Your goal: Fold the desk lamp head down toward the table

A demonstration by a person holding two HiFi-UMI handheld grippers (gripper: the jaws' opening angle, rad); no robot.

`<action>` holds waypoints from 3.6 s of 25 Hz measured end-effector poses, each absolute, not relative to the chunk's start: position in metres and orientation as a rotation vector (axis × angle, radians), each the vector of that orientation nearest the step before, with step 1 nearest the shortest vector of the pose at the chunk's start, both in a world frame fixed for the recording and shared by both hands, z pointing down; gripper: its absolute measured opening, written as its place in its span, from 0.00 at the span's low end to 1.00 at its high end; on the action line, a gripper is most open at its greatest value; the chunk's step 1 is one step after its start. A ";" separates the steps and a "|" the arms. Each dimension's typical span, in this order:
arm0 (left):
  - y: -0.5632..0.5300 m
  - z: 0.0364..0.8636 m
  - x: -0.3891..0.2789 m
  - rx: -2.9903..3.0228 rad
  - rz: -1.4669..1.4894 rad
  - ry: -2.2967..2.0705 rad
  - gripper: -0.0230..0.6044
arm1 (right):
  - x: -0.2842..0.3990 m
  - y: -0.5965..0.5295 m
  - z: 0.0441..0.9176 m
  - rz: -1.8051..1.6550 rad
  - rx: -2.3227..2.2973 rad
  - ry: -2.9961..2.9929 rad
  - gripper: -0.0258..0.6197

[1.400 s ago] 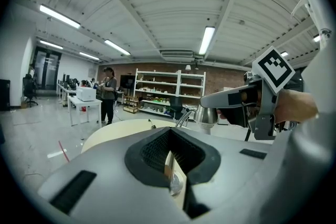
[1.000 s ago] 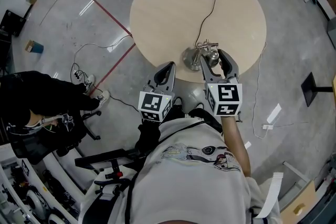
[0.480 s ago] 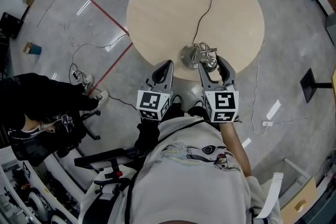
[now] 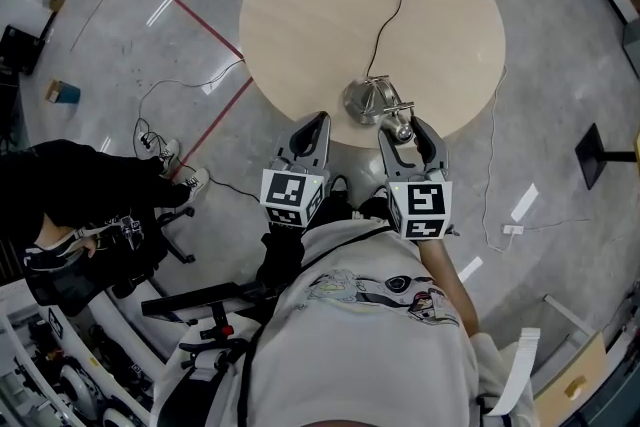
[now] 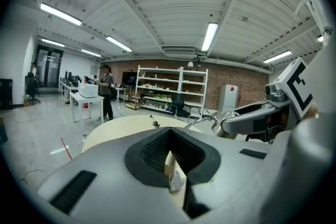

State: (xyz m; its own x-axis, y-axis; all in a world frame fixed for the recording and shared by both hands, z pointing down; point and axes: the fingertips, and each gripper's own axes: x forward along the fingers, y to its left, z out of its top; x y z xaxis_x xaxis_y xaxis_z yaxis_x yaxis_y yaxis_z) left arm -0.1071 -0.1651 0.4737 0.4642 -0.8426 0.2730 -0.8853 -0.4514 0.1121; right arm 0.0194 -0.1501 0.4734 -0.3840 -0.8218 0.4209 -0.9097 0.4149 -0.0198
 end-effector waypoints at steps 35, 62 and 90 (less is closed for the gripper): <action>-0.159 0.486 -0.114 2.466 0.358 -1.481 0.04 | 0.025 -0.115 0.614 0.432 1.351 -2.111 0.37; -0.153 0.489 -0.125 2.445 0.381 -1.517 0.04 | 0.023 -0.126 0.676 0.558 1.314 -2.061 0.32; -0.195 0.444 -0.074 2.588 0.256 -1.467 0.04 | 0.126 -0.168 0.465 0.196 1.720 -2.400 0.05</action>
State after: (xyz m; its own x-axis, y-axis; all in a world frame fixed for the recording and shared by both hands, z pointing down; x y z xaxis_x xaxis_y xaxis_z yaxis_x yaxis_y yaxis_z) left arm -0.0741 -0.1953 0.4441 0.5053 -0.8334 0.2238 -0.8599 -0.5079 0.0506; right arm 0.1259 -0.1679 0.4647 -0.3134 -0.9229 0.2235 -0.9470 0.3213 -0.0010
